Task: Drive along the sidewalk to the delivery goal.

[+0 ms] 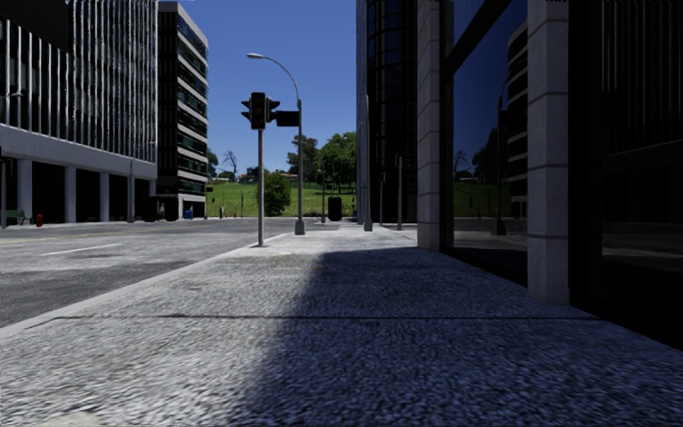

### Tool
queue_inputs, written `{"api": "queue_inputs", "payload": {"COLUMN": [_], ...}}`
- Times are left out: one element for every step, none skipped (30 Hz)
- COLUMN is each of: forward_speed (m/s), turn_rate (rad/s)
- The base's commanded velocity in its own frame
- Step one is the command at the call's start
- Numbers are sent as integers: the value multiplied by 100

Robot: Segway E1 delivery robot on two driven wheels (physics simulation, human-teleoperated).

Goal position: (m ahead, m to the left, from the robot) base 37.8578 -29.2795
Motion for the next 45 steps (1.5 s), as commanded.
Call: {"api": "queue_inputs", "payload": {"forward_speed": [200,200,200,200,200,200,200,200,200,200,200,200,200,200,200,200,200,200,200,200,200,200,200,200,200,200,200,200,200,200,200,200,200,200,200,200,200,200,200,200,200,200,200,200,200], "turn_rate": [0,0,0,0,0,0,0,0,0,0,0,0,0,0,0,0,0,0,0,0,0,0,0,0,0,0,0,0,0,0,0,0,0,0,0,0,0,0,0,0,0,0,0,0,0]}}
